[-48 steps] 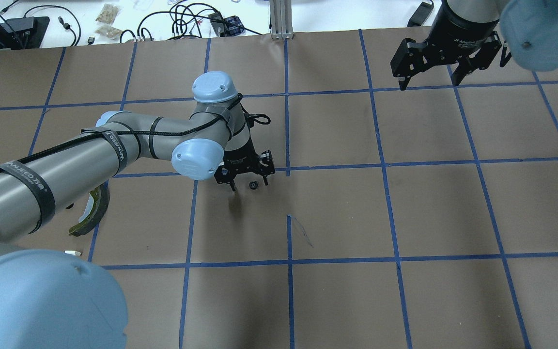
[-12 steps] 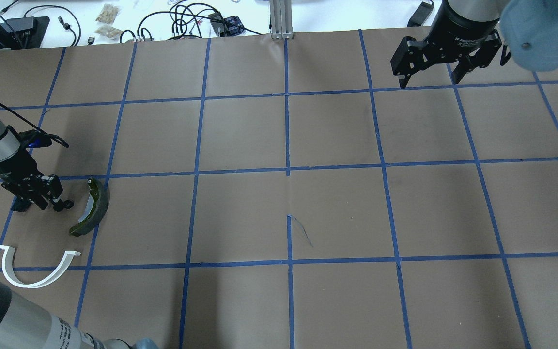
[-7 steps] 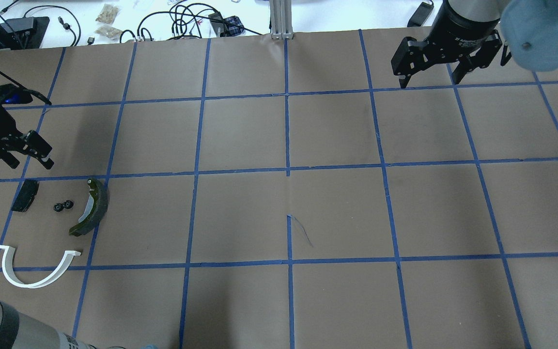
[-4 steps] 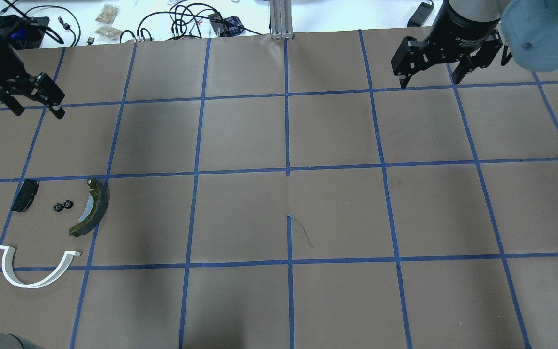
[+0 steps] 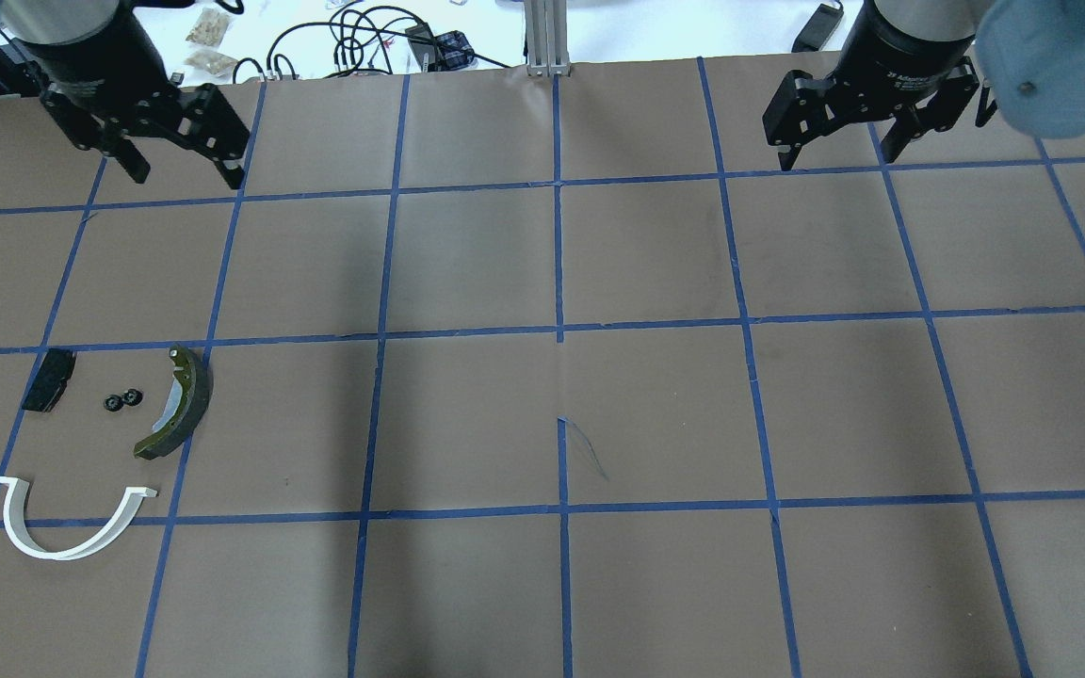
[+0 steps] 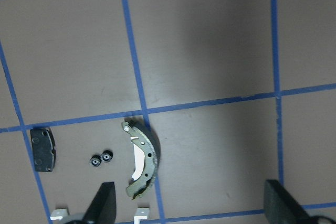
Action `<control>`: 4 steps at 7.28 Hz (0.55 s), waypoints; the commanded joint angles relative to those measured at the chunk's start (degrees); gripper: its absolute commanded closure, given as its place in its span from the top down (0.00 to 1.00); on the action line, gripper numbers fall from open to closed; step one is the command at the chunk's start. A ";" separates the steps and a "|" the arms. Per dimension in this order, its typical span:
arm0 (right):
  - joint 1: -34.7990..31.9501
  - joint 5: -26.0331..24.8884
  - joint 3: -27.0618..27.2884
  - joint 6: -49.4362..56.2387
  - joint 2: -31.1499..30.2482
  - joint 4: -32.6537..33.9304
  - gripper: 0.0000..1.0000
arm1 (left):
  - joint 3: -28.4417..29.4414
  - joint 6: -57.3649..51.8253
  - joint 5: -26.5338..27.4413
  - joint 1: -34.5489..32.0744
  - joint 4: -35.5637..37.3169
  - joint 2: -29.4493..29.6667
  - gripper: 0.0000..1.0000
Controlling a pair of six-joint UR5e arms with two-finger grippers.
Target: Place bearing gear from tray to pile
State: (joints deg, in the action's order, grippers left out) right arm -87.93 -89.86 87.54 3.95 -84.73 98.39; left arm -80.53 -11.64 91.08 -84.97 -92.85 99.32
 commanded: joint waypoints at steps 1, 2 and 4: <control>0.04 -0.31 0.00 0.00 0.00 0.23 1.00 | -3.74 2.86 -0.73 -4.32 0.30 -2.36 1.00; -0.04 -0.31 0.00 0.00 0.00 0.14 1.00 | -5.41 2.59 -0.73 -3.98 0.13 -4.55 1.00; -0.04 -0.23 0.00 -0.08 0.00 0.23 1.00 | -9.27 2.50 -0.47 -3.89 -0.05 -7.99 1.00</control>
State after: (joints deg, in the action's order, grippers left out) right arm -87.97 -90.19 87.54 3.90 -84.73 98.59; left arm -87.47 -9.07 90.42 -88.88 -92.73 93.55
